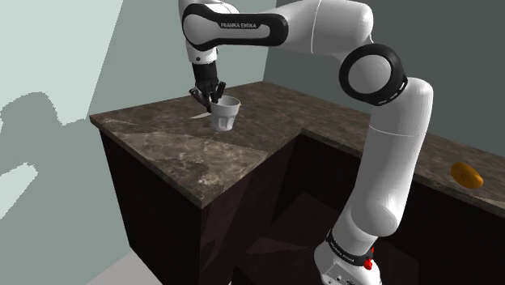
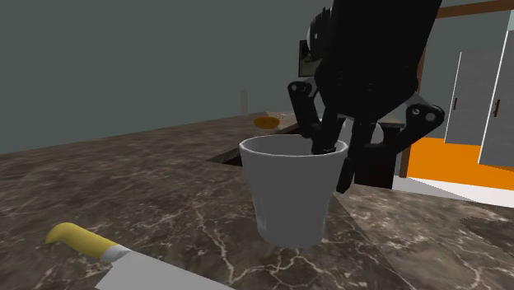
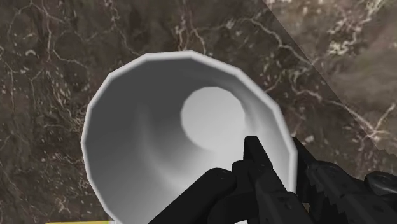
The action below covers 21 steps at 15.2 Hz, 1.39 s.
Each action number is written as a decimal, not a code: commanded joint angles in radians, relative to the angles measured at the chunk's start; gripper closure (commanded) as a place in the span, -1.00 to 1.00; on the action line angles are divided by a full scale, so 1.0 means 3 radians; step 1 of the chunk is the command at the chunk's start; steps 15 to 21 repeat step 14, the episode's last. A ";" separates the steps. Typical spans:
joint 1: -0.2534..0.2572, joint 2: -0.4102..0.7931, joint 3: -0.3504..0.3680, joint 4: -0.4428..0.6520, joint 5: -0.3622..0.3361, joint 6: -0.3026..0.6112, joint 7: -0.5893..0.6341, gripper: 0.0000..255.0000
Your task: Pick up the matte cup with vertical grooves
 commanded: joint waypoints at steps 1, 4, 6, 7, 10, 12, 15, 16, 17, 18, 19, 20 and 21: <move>0.0004 0.0019 0.0000 0.0111 -0.0004 -0.0091 -0.0014 1.00; 0.0014 0.0049 0.0002 0.0289 -0.0010 -0.0237 -0.0032 1.00; 0.0021 0.0075 0.0003 0.0416 -0.0016 -0.0338 -0.0045 1.00; 0.0026 0.0090 0.0004 0.0482 -0.0020 -0.0389 -0.0051 1.00; 0.0040 0.0144 0.0005 0.0695 -0.0033 -0.0548 -0.0070 1.00; 0.0052 0.0188 0.0006 0.0851 -0.0044 -0.0659 -0.0084 1.00; 0.0053 0.0191 0.0006 0.0862 -0.0045 -0.0668 -0.0085 1.00; 0.0053 0.0191 0.0006 0.0862 -0.0045 -0.0668 -0.0085 1.00; 0.0053 0.0191 0.0006 0.0862 -0.0045 -0.0668 -0.0085 1.00; 0.0053 0.0191 0.0006 0.0862 -0.0045 -0.0668 -0.0085 1.00; 0.0053 0.0191 0.0006 0.0862 -0.0045 -0.0668 -0.0085 1.00; 0.0053 0.0191 0.0006 0.0862 -0.0045 -0.0668 -0.0085 1.00; 0.0053 0.0191 0.0006 0.0862 -0.0045 -0.0668 -0.0085 1.00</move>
